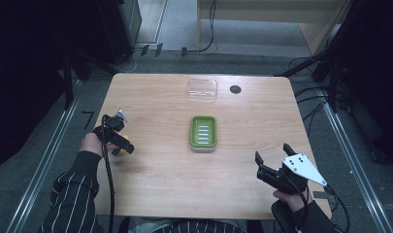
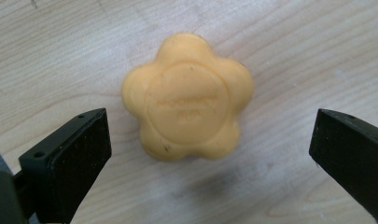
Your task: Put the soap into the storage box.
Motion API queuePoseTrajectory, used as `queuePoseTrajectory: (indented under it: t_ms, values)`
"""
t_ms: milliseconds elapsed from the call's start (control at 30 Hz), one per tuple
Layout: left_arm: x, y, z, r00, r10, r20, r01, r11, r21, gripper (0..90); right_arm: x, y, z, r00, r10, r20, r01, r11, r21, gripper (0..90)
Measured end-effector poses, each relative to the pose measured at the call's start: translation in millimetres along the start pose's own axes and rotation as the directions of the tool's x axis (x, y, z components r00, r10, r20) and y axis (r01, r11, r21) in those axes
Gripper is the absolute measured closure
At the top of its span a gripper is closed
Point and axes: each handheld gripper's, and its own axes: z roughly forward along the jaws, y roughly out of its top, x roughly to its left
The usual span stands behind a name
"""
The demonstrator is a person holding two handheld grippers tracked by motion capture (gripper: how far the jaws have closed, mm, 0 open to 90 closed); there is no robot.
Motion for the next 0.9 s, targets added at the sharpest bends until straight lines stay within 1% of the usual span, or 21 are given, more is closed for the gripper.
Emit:
queuePoseTrajectory:
  t_ms: [67, 167, 333, 367, 467, 533, 633, 667, 867, 900]
  values:
    - [1.4, 2.8, 2.7, 1.0000, -0.001, 0.002, 0.001, 1.0000, -0.004, 0.0, 0.0, 0.0, 0.0, 1.0000, 0.001, 0.000, -0.001, 1.0000, 0.001, 13.7]
    - [3.6, 6.3, 7.6, 1.0000, 0.005, 0.004, -0.005, 0.9999, 0.009, 0.0, 0.0, 0.0, 0.0, 1.0000, 0.000, 0.000, 0.000, 1.0000, 0.000, 13.7]
    - [7.4, 8.4, 14.6, 0.9999, 0.004, 0.014, -0.004, 0.9999, 0.013, 0.0, -0.3, 0.0, -0.1, 1.0000, 0.001, 0.002, -0.001, 1.0000, 0.001, 13.7]
    - [8.4, 8.4, 15.4, 0.9999, 0.003, 0.011, -0.003, 1.0000, 0.005, 0.9, -0.2, 0.0, -0.1, 1.0000, 0.002, 0.002, -0.002, 1.0000, 0.001, 13.7]
    - [9.1, 7.7, 16.3, 0.9997, 0.006, 0.025, -0.007, 1.0000, 0.004, 4.7, -0.3, 0.0, 0.1, 1.0000, 0.003, 0.003, -0.003, 1.0000, 0.000, 13.7]
    - [9.6, 7.6, 15.9, 0.9998, 0.005, 0.018, -0.005, 1.0000, -0.002, 7.0, -0.3, 0.1, 0.1, 1.0000, 0.003, 0.003, -0.003, 1.0000, 0.001, 13.7]
    - [10.4, 7.5, 16.4, 0.9998, 0.004, 0.018, -0.004, 1.0000, -0.003, 10.1, -0.3, 0.0, -0.1, 1.0000, 0.002, 0.003, -0.002, 1.0000, 0.001, 13.7]
    - [10.3, 7.6, 17.0, 0.9997, 0.002, 0.024, -0.002, 1.0000, 0.003, 11.8, -0.4, 0.0, -0.1, 1.0000, 0.004, 0.003, -0.004, 1.0000, 0.000, 13.7]
    - [9.2, 9.0, 19.3, 0.9999, 0.007, 0.008, -0.007, 1.0000, 0.003, 14.7, -0.6, 0.0, -0.2, 1.0000, 0.003, 0.004, -0.003, 1.0000, -0.001, 13.7]
    - [8.6, 9.5, 19.9, 1.0000, 0.002, 0.003, -0.002, 1.0000, 0.006, 16.1, -0.7, 0.0, -0.1, 1.0000, 0.004, 0.004, -0.004, 1.0000, -0.001, 13.7]
